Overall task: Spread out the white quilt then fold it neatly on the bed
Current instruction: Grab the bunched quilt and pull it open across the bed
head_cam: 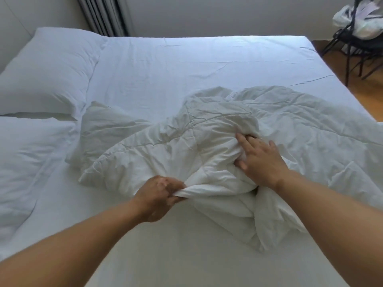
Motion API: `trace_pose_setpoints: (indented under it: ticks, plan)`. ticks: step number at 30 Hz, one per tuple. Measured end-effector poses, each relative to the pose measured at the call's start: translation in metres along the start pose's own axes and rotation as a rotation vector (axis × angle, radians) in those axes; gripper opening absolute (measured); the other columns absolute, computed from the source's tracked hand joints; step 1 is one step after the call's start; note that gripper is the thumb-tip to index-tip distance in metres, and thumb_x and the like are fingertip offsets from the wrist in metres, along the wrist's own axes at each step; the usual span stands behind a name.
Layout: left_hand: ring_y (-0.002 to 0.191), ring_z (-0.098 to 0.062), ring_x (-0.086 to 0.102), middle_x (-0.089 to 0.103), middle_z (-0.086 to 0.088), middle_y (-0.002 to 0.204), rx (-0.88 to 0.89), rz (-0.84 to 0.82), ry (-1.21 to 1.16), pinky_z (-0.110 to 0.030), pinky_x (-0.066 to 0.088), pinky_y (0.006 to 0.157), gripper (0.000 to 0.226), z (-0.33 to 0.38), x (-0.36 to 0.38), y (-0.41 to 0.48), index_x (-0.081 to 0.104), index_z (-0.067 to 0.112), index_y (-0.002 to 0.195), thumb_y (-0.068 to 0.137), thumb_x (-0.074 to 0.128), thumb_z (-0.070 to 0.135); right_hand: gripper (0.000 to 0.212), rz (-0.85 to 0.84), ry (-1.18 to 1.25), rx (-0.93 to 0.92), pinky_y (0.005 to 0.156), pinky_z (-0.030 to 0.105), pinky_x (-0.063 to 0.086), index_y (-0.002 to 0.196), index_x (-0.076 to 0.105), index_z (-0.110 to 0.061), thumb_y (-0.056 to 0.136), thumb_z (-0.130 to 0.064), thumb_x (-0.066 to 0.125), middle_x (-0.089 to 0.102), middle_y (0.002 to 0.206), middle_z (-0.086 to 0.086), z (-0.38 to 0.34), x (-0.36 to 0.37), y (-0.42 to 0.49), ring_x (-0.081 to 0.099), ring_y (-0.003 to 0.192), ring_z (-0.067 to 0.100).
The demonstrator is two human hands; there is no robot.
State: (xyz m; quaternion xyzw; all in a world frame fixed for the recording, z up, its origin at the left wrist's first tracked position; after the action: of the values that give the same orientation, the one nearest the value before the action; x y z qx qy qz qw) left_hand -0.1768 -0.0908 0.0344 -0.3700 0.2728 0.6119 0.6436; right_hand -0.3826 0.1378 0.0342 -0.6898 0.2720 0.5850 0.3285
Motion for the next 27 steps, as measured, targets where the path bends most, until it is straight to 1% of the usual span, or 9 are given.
trace_pose_setpoints:
  ticks: [4,8,11,12,14,17,20,23,27]
  plan:
    - [0.075,-0.003,0.067,0.076,0.007,0.082,0.007,-0.048,-0.509,-0.02,0.052,0.068,0.025,0.022,-0.102,-0.023,0.078,0.023,0.094,0.083,0.075,0.045,0.074,0.055,-0.014,0.005,0.121,0.063,0.006,0.157,0.02,-0.03,0.095,-0.057,0.05,0.027,0.162,-0.004,-0.005,-0.039,0.002,0.026,0.15,0.02]
    - [0.086,0.003,0.065,0.074,0.017,0.09,-0.08,0.299,-0.207,-0.014,0.046,0.08,0.015,-0.022,-0.167,-0.03,0.076,0.046,0.085,0.087,0.074,0.031,0.069,0.249,-0.005,-0.069,0.117,0.065,0.021,0.145,0.046,-0.022,0.083,-0.038,0.074,0.045,0.151,0.005,-0.035,-0.054,-0.012,0.047,0.136,0.028]
    - [0.099,-0.026,0.059,0.064,0.004,0.099,-0.336,0.408,0.173,-0.036,0.047,0.091,0.023,-0.063,-0.132,-0.027,0.074,0.044,0.098,0.084,0.057,0.053,0.05,0.434,0.072,-0.17,0.095,0.05,0.047,0.12,0.066,-0.018,0.073,-0.025,0.082,0.061,0.119,0.005,-0.072,-0.039,-0.045,0.061,0.103,0.029]
    - [0.101,-0.031,0.056,0.059,0.0,0.102,-0.411,0.396,0.22,-0.041,0.048,0.091,0.036,-0.071,-0.108,-0.028,0.072,0.038,0.104,0.084,0.05,0.059,0.04,0.383,0.16,-0.211,0.085,0.044,0.052,0.113,0.067,-0.021,0.076,-0.028,0.08,0.062,0.107,-0.001,-0.085,-0.032,-0.061,0.061,0.093,0.023]
    - [0.11,-0.034,0.05,0.05,-0.006,0.114,-0.566,0.444,0.143,-0.045,0.048,0.094,0.048,-0.068,-0.061,-0.037,0.06,0.028,0.12,0.084,0.055,0.061,0.047,-0.017,0.346,-0.166,0.086,0.036,0.054,0.12,0.061,-0.031,0.081,-0.054,0.072,0.062,0.105,-0.013,-0.107,-0.008,-0.094,0.06,0.092,0.01]
    - [0.122,-0.033,0.043,0.044,-0.01,0.126,-0.769,0.531,-0.105,-0.045,0.043,0.097,0.061,-0.056,0.001,-0.061,0.044,0.019,0.124,0.081,0.067,0.057,0.116,-0.569,0.284,-0.134,0.116,0.035,0.034,0.153,0.024,-0.042,0.055,-0.09,0.063,0.037,0.154,-0.012,-0.124,0.054,-0.151,0.039,0.14,0.013]
    - [0.133,-0.031,0.038,0.039,-0.006,0.143,-0.691,0.468,-0.173,-0.039,0.036,0.107,0.061,-0.05,0.053,-0.09,0.047,0.024,0.136,0.086,0.059,0.056,0.132,-0.69,0.328,0.002,0.117,0.047,0.031,0.155,-0.007,-0.047,0.052,-0.085,0.065,0.021,0.162,-0.005,-0.138,0.114,-0.19,0.027,0.147,0.02]
    - [0.141,-0.025,0.03,0.022,0.001,0.157,-0.755,0.48,-0.28,-0.041,0.034,0.11,0.083,-0.046,0.083,-0.117,0.028,0.034,0.152,0.082,0.058,0.066,0.117,-0.488,0.437,0.171,0.108,0.041,0.042,0.157,0.006,-0.038,0.061,-0.075,0.062,0.043,0.149,-0.007,-0.153,0.157,-0.197,0.045,0.135,0.017]
    - [0.142,-0.033,0.037,0.025,-0.012,0.16,-1.096,0.294,-0.663,-0.044,0.04,0.11,0.116,-0.046,0.118,-0.139,0.001,0.029,0.159,0.075,0.073,0.063,0.046,-0.194,0.542,0.287,0.07,0.035,0.055,0.131,0.047,-0.03,0.087,-0.027,0.059,0.069,0.091,-0.007,-0.165,0.177,-0.189,0.066,0.08,0.017]
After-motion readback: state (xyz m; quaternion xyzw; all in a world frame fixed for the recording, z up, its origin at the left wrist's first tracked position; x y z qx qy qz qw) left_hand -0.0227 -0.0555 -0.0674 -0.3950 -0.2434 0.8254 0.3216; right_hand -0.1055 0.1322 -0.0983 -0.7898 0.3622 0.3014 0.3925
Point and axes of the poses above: each hand's wrist, its own y-axis towards the middle knuckle, its own x-axis out of the palm, z = x × y, the point moved 1 cm from there along y, towards the middle knuckle
